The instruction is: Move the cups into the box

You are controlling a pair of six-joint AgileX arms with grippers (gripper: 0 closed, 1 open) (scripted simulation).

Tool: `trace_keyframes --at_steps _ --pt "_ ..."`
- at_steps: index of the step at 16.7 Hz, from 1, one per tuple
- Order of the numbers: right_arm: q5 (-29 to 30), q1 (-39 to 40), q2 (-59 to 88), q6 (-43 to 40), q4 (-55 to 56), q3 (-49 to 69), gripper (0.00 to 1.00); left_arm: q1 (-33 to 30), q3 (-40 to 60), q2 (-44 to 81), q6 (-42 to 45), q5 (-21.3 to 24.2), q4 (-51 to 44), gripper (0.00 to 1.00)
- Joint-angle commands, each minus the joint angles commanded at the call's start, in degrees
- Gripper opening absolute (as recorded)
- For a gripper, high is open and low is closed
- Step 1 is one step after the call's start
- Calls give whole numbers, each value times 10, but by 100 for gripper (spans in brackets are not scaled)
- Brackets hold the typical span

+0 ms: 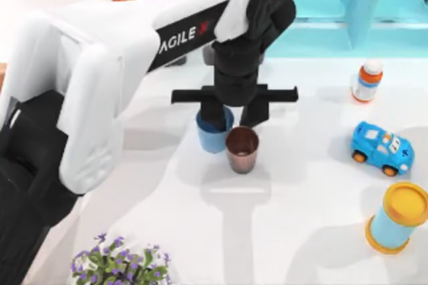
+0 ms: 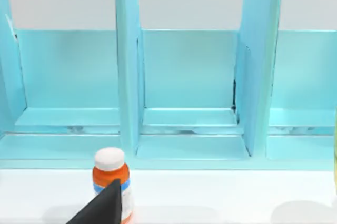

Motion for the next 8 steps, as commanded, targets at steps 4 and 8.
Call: trace_keyframes --at_steps 4,8 --pt "0 0 0 0 0 0 100 0 0 0 0 0 0 0" --pt "0 0 0 0 0 0 100 0 0 0 0 0 0 0"
